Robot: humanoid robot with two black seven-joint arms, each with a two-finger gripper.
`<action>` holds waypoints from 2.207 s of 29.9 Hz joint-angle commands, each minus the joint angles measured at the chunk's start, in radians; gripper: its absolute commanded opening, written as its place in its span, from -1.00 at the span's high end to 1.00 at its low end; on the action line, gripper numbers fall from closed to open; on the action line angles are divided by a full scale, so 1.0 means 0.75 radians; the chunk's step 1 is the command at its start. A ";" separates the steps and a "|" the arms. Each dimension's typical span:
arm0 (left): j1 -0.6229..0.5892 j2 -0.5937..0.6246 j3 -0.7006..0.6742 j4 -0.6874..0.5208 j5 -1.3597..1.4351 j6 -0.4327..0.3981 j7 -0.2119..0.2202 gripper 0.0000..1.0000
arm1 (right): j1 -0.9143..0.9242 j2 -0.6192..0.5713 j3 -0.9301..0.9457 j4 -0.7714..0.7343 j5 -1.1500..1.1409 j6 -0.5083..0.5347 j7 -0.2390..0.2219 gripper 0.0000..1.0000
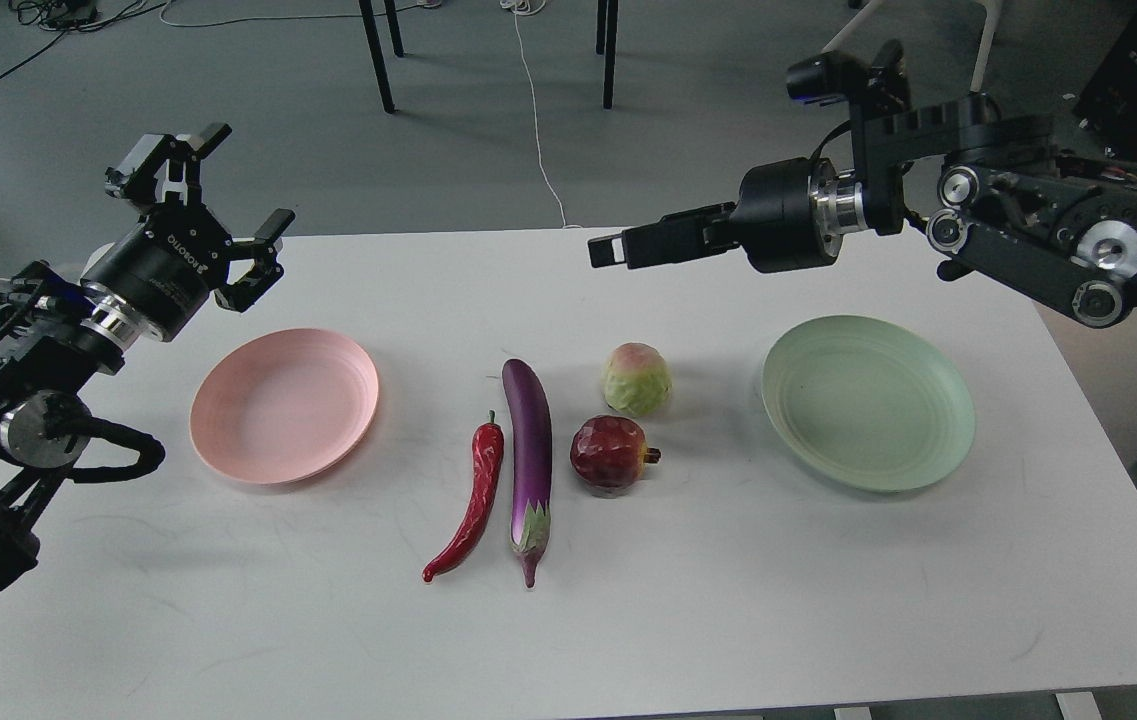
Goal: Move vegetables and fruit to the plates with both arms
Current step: 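Raise the right gripper and swing it toward the red pomegranate, then lower the right gripper onto the red pomegranate and grasp it, then carry the pomegranate with the right gripper onto the green plate and release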
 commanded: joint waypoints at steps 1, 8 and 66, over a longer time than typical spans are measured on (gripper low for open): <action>0.009 0.000 -0.006 -0.004 -0.002 0.000 -0.016 -0.99 | 0.040 0.048 -0.085 0.088 -0.289 -0.001 0.000 -0.98; 0.033 -0.002 -0.012 -0.078 0.000 0.000 -0.018 -0.99 | 0.036 0.146 -0.165 0.114 -0.621 -0.001 0.000 -0.97; 0.054 0.006 -0.016 -0.080 0.000 0.000 -0.016 -0.99 | 0.060 0.375 -0.409 -0.125 -0.623 -0.036 0.000 0.18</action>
